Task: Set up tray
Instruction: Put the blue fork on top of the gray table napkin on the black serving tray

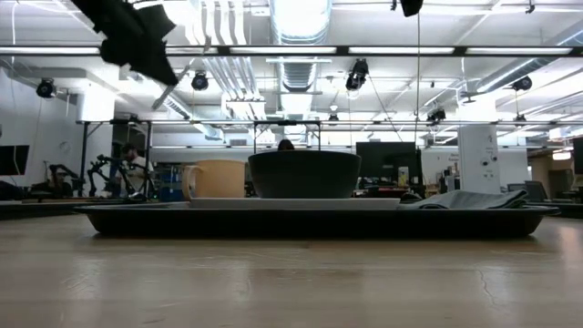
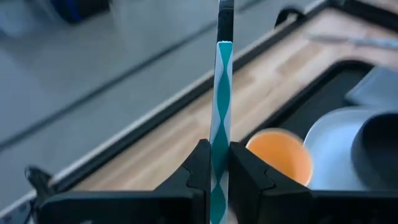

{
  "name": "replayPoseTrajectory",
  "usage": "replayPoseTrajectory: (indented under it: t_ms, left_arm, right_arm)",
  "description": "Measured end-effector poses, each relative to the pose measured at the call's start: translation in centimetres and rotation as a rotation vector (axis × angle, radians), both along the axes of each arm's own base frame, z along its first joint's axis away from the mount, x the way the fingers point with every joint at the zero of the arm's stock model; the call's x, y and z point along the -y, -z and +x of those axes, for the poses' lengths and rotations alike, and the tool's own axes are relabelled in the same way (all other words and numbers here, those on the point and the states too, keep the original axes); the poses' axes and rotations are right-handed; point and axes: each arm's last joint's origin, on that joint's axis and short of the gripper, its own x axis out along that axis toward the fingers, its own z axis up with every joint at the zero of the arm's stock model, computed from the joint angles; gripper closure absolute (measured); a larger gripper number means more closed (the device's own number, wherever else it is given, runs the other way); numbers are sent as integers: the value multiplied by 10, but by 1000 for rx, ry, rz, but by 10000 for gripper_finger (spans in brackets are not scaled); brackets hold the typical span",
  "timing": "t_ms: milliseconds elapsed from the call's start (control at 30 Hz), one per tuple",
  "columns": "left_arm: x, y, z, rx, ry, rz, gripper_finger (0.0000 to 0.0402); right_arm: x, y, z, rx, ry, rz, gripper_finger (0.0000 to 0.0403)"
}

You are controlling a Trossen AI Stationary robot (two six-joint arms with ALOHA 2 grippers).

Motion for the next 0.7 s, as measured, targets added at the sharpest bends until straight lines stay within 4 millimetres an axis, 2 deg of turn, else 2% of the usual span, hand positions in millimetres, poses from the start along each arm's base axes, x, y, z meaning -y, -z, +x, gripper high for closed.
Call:
replayPoseTrajectory:
  t_ms: [100,200,467,700]
  left_arm:
    - [10,-4,15,12,6,58,385]
    - [21,-6,39,20,-15,134,385]
    - [53,2,123,-10,-79,317,385]
    - [65,6,192,-85,-69,372,385]
  right_arm:
    - [7,-3,2,81,27,2,216]
    - [16,0,7,160,61,20,216]
    - [43,28,29,286,178,71,216]
    - [54,48,56,334,213,66,216]
